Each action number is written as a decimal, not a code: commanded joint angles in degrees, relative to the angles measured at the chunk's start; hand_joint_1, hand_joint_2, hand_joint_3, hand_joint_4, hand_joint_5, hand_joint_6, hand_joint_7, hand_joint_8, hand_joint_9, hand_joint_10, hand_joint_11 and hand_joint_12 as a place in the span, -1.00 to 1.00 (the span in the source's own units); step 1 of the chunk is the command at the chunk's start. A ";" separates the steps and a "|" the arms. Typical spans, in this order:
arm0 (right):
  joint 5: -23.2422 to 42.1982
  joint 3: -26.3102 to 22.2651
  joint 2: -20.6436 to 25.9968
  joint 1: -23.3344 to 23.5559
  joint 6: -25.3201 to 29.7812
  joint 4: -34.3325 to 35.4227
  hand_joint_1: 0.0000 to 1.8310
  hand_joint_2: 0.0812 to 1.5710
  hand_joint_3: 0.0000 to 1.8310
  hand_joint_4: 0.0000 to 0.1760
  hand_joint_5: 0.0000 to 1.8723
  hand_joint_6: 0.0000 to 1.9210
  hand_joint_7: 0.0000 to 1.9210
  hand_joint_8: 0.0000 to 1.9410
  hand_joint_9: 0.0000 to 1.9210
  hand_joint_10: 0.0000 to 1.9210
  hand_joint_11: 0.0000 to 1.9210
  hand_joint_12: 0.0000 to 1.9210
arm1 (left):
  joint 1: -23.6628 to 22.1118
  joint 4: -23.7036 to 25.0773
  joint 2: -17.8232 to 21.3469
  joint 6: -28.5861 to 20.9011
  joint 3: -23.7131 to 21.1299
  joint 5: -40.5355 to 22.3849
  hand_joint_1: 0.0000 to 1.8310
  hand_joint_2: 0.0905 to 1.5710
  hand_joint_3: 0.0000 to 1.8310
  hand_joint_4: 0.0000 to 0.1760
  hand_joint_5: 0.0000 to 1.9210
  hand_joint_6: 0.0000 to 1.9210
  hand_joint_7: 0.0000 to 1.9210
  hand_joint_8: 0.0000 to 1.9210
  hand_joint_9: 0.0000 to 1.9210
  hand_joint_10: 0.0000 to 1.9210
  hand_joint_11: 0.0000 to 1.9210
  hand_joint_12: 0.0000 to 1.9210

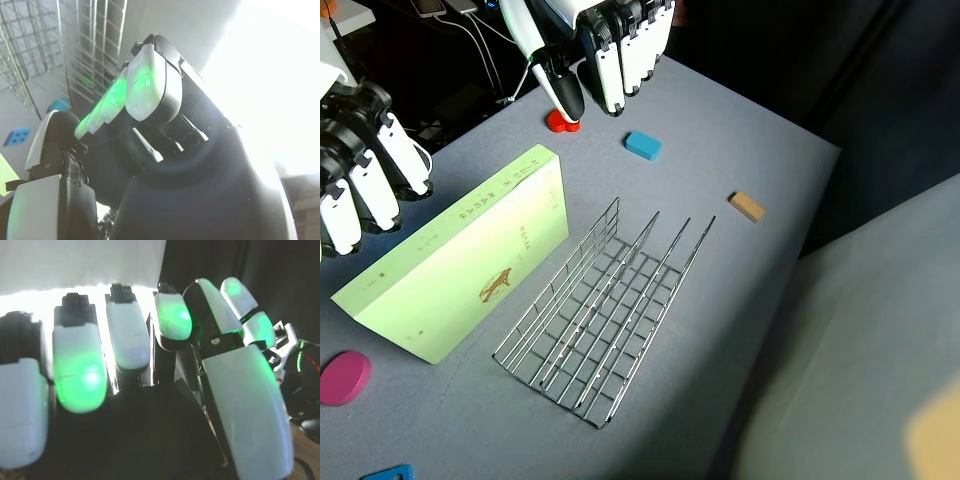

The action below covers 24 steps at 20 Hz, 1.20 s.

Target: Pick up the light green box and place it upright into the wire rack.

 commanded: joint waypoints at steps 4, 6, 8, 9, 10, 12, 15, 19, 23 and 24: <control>-1.00 -0.18 -0.46 0.48 0.32 -3.94 -0.96 0.32 -0.98 0.21 -0.82 -1.00 -0.78 -1.00 -0.83 -1.00 -1.00 -0.16 | -0.63 4.98 -0.27 0.07 -0.11 -1.30 -0.85 0.44 -0.98 0.27 -0.69 -0.99 -0.79 -1.00 -0.80 -0.99 -1.00 -0.28; -2.37 -0.18 -0.96 0.79 -0.32 -3.91 -0.95 0.32 -0.99 0.21 -0.82 -1.00 -0.79 -1.00 -0.83 -1.00 -1.00 -0.16 | -0.63 4.98 -0.25 0.47 0.06 -1.42 -0.85 0.44 -0.98 0.27 -0.69 -0.99 -0.79 -1.00 -0.80 -0.99 -1.00 -0.28; -4.42 -0.17 -2.02 1.11 -1.76 -3.40 -0.92 0.31 -0.99 0.15 -0.82 -1.00 -0.79 -1.00 -0.82 -0.99 -1.00 -0.16 | -0.59 4.98 -0.18 1.45 0.82 -2.07 -0.85 0.45 -0.99 0.27 -0.69 -0.99 -0.79 -1.00 -0.80 -0.99 -1.00 -0.28; -4.68 -0.17 -2.45 1.18 -2.45 -2.68 -0.91 0.31 -0.99 0.14 -0.82 -1.00 -0.79 -1.00 -0.82 -0.99 -1.00 -0.16 | -0.58 4.98 -0.05 1.68 1.16 -2.32 -0.85 0.45 -0.99 0.26 -0.69 -0.99 -0.79 -1.00 -0.79 -0.99 -1.00 -0.28; -4.87 -0.15 -2.87 1.40 -3.16 -1.68 -0.87 0.31 -1.00 0.13 -0.82 -1.00 -0.79 -1.00 -0.82 -1.00 -1.00 -0.15 | -0.58 4.98 0.14 1.95 1.61 -2.82 -0.85 0.45 -0.99 0.27 -0.69 -0.99 -0.79 -1.00 -0.79 -0.99 -1.00 -0.28; -5.01 -0.13 -3.72 2.16 -3.62 -0.17 -0.73 0.27 -1.00 0.11 -0.82 -1.00 -0.80 -1.00 -0.82 -1.00 -1.00 -0.15 | -0.58 4.98 0.80 2.85 2.35 -3.79 -0.85 0.45 -0.99 0.27 -0.69 -0.99 -0.79 -1.00 -0.79 -0.99 -1.00 -0.28; -6.64 0.18 -6.85 3.51 -5.19 2.81 -0.56 0.20 -1.00 0.04 -0.83 -1.00 -0.79 -1.00 -0.82 -1.00 -1.00 -0.17 | -0.58 4.99 2.54 4.37 3.65 -5.50 -0.86 0.45 -0.99 0.26 -0.69 -0.99 -0.79 -1.00 -0.79 -0.99 -1.00 -0.29; -8.62 3.67 -12.25 4.96 -10.63 13.28 -0.39 0.17 -1.00 0.03 -0.86 -1.00 -0.81 -1.00 -0.85 -1.00 -1.00 -0.20 | -1.49 3.96 3.88 9.48 5.31 -6.99 -0.84 0.45 -0.99 0.26 -0.69 -1.00 -0.79 -1.00 -0.78 -0.99 -1.00 -0.29; -9.33 7.28 -16.38 5.89 -14.85 22.35 -0.19 0.11 -1.00 -0.04 -0.88 -1.00 -0.85 -1.00 -0.91 -1.00 -1.00 -0.36 | -3.26 1.13 3.88 18.03 6.09 -6.90 -0.84 0.45 -1.00 0.26 -0.69 -1.00 -0.78 -1.00 -0.77 -0.99 -1.00 -0.27; -9.59 7.94 -17.17 5.92 -15.44 24.20 -0.18 0.11 -1.00 -0.04 -0.90 -1.00 -0.86 -1.00 -0.91 -1.00 -1.00 -0.38 | -3.54 1.13 3.87 19.07 6.18 -6.89 -0.84 0.45 -1.00 0.26 -0.69 -1.00 -0.78 -1.00 -0.77 -0.99 -1.00 -0.27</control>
